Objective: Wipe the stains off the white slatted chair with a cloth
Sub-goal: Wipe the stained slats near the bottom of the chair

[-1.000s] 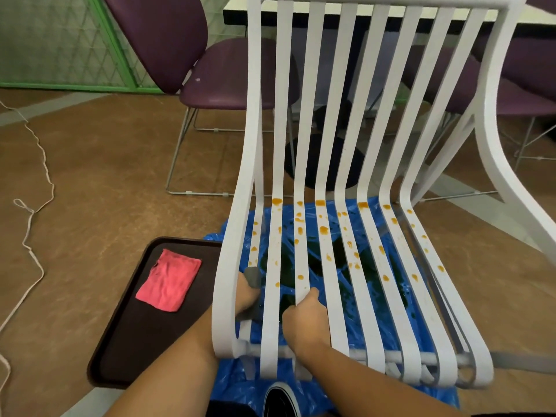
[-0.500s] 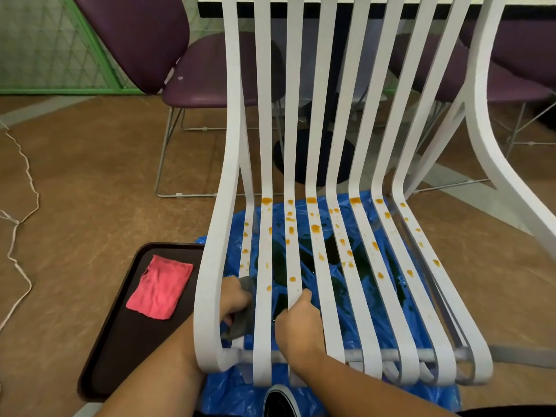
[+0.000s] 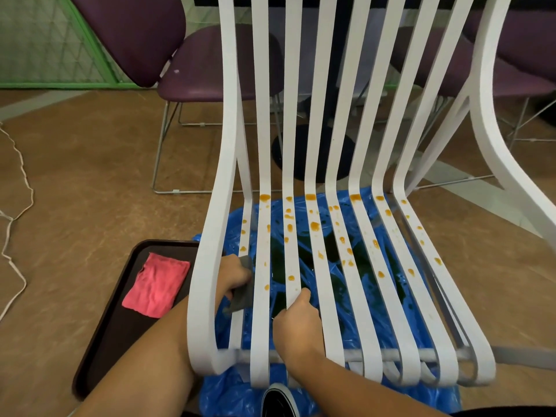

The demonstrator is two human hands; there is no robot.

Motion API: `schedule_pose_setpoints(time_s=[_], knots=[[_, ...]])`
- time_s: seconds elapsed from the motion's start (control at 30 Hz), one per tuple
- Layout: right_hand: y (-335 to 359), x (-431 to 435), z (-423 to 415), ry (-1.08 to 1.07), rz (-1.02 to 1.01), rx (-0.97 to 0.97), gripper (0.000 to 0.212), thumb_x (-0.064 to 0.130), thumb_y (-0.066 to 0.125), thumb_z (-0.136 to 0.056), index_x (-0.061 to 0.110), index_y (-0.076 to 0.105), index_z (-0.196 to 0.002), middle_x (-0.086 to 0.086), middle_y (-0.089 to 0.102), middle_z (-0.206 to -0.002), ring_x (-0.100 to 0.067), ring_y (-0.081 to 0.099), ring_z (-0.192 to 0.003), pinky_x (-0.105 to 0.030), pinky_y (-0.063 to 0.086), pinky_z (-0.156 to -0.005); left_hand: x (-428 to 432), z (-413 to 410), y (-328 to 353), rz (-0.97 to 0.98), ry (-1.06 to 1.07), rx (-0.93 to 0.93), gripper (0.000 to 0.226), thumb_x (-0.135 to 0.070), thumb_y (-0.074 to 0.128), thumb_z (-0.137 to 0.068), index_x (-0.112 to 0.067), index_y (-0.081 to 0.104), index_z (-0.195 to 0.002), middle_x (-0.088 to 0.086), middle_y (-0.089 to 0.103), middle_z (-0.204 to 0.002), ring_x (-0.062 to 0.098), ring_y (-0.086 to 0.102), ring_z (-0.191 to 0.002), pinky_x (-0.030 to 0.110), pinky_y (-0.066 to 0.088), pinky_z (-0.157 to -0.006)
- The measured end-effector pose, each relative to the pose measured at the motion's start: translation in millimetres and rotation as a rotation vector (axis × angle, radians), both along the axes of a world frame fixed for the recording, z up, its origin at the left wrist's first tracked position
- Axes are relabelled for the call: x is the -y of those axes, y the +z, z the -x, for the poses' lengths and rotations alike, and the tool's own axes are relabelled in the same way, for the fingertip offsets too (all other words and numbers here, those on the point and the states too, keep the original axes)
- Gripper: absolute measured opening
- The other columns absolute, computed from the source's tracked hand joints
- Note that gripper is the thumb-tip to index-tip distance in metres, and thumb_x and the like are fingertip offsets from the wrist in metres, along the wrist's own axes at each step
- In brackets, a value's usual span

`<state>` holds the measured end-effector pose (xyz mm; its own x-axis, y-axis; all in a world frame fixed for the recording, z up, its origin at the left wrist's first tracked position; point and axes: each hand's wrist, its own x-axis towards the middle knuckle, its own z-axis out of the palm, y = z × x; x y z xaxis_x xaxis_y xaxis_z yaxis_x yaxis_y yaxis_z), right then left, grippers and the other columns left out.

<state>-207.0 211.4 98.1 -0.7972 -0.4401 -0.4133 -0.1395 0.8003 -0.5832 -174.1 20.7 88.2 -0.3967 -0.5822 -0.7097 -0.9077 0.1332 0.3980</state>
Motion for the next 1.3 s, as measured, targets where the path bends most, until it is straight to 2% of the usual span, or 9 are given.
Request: schedule_pose_setpoints(time_s=[0.1, 0.3, 0.4, 0.5, 0.67, 0.73, 0.97, 1.17, 1.3], knots=[[2.0, 1.0, 0.0, 0.008, 0.000, -0.003, 0.028, 0.012, 0.049, -0.094, 0.022, 0.039, -0.119, 0.006, 0.055, -0.084, -0.011, 0.059, -0.073, -0.027, 0.055, -0.067, -1.0, 1.8, -1.6, 0.070, 0.011, -0.031, 0.017, -0.024, 0.060, -0.099, -0.014, 0.054, -0.086, 0.010, 0.062, -0.090, 0.033, 0.070, -0.091, 0.043, 0.063, -0.078], [7.7, 0.8, -1.0, -0.001, 0.003, 0.029, 0.033, 0.011, 0.050, -0.094, 0.022, 0.039, -0.123, 0.004, 0.057, -0.086, -0.011, 0.061, -0.073, -0.028, 0.056, -0.063, -14.7, -1.8, -5.4, 0.180, 0.040, 0.002, 0.030, -0.012, 0.057, -0.097, 0.007, 0.064, -0.120, 0.023, 0.068, -0.118, 0.037, 0.067, -0.110, 0.031, 0.050, -0.077], [11.9, 0.6, -1.2, -0.009, 0.011, 0.038, 0.036, 0.011, 0.050, -0.094, 0.021, 0.039, -0.127, 0.001, 0.061, -0.094, -0.015, 0.064, -0.080, -0.030, 0.058, -0.069, -13.8, -7.0, -2.9, 0.048, 0.039, 0.059, 0.026, -0.019, 0.056, -0.101, -0.001, 0.061, -0.119, 0.018, 0.067, -0.108, 0.033, 0.070, -0.097, 0.035, 0.060, -0.081], [13.2, 0.5, -1.7, -0.021, 0.014, 0.041, 0.036, 0.012, 0.052, -0.095, 0.021, 0.039, -0.127, 0.000, 0.062, -0.096, -0.017, 0.065, -0.083, -0.032, 0.060, -0.073, -16.3, -13.0, -4.2, -0.104, 0.101, 0.081, 0.014, -0.019, 0.056, -0.103, -0.006, 0.058, -0.105, 0.012, 0.062, -0.090, 0.025, 0.065, -0.076, 0.032, 0.057, -0.057], [13.9, 0.3, -1.2, -0.020, 0.019, 0.040, 0.036, 0.014, 0.052, -0.096, 0.020, 0.038, -0.129, 0.000, 0.061, -0.096, -0.017, 0.065, -0.085, -0.033, 0.060, -0.076, -30.0, -37.2, -31.0, -0.388, 0.171, 0.301, 0.028, -0.023, 0.063, -0.099, 0.000, 0.064, -0.114, 0.021, 0.067, -0.117, 0.035, 0.065, -0.116, 0.042, 0.053, -0.101], [13.2, -0.4, -0.6, -0.022, 0.028, 0.039, 0.038, 0.013, 0.052, -0.096, 0.019, 0.039, -0.131, 0.002, 0.058, -0.091, -0.016, 0.063, -0.082, -0.028, 0.057, -0.070, -29.1, -44.8, -42.0, -0.423, 0.115, 0.339, 0.030, -0.023, 0.065, -0.097, 0.000, 0.064, -0.116, 0.018, 0.068, -0.115, 0.036, 0.062, -0.123, 0.043, 0.049, -0.106], [10.2, 0.1, -0.3, -0.011, 0.030, 0.030, 0.040, 0.012, 0.053, -0.096, 0.017, 0.039, -0.133, 0.003, 0.057, -0.089, -0.013, 0.061, -0.078, -0.022, 0.050, -0.061, -35.4, -43.4, -22.2, -0.342, 0.176, 0.113, 0.029, -0.026, 0.068, -0.095, -0.007, 0.066, -0.115, 0.021, 0.070, -0.115, 0.034, 0.070, -0.102, 0.046, 0.059, -0.089], [10.8, 0.0, -1.3, -0.011, 0.031, 0.036, 0.036, 0.016, 0.054, -0.096, 0.019, 0.039, -0.128, 0.003, 0.057, -0.092, -0.016, 0.063, -0.083, -0.029, 0.058, -0.071, -32.0, -24.8, -19.4, 0.146, 0.131, 0.013, 0.049, -0.050, 0.053, -0.101, -0.004, 0.065, -0.113, 0.011, 0.067, -0.105, 0.026, 0.065, -0.101, 0.039, 0.050, -0.098], [11.2, 0.2, -0.8, -0.004, 0.028, 0.035, 0.034, 0.014, 0.052, -0.095, 0.018, 0.040, -0.126, 0.003, 0.056, -0.090, -0.017, 0.063, -0.081, -0.030, 0.058, -0.070, -26.8, -24.4, -12.0, -0.012, 0.181, -0.026, 0.024, -0.031, 0.061, -0.100, -0.007, 0.061, -0.099, 0.011, 0.066, -0.098, 0.024, 0.065, -0.090, 0.039, 0.054, -0.089]])
